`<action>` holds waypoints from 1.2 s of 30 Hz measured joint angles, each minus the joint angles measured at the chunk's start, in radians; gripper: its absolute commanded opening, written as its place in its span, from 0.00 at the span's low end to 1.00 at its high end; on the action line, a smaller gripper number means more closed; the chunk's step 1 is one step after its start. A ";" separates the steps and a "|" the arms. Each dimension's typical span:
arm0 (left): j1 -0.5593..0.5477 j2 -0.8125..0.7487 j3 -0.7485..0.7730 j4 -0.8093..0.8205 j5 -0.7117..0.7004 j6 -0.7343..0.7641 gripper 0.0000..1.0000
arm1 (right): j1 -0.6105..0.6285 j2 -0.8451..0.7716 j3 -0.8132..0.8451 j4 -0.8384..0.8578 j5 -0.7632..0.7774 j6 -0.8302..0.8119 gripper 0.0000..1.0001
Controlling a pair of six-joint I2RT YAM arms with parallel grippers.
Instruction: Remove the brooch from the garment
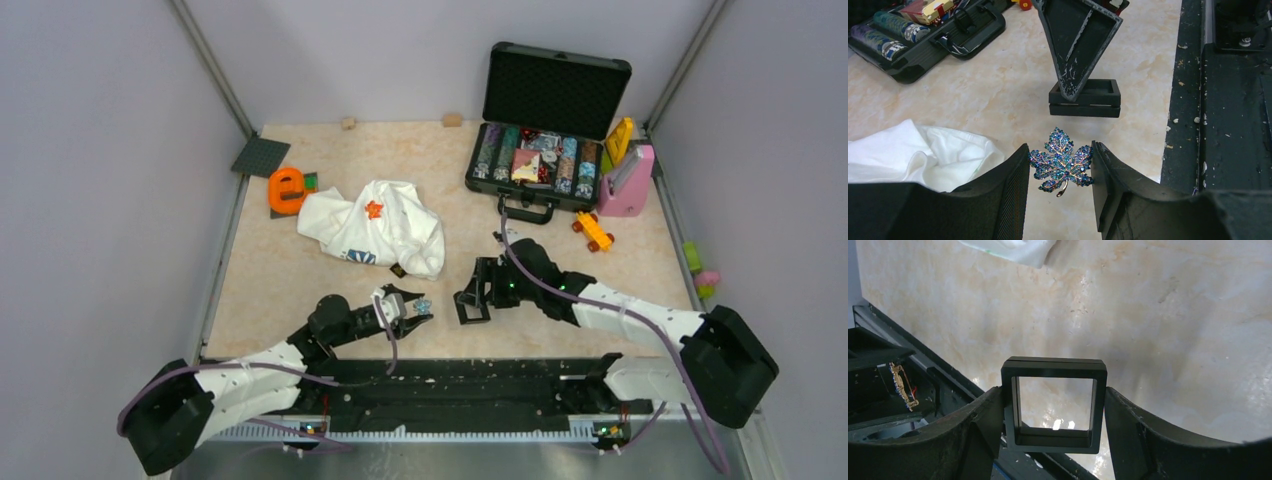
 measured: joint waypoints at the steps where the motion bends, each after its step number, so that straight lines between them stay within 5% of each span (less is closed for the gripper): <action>1: -0.003 0.006 0.003 -0.001 0.004 0.005 0.42 | 0.000 0.013 0.001 0.008 -0.012 -0.005 0.53; 36: -0.068 0.319 0.190 -0.203 -0.055 0.081 0.38 | 0.056 0.038 0.027 0.065 -0.093 -0.047 0.50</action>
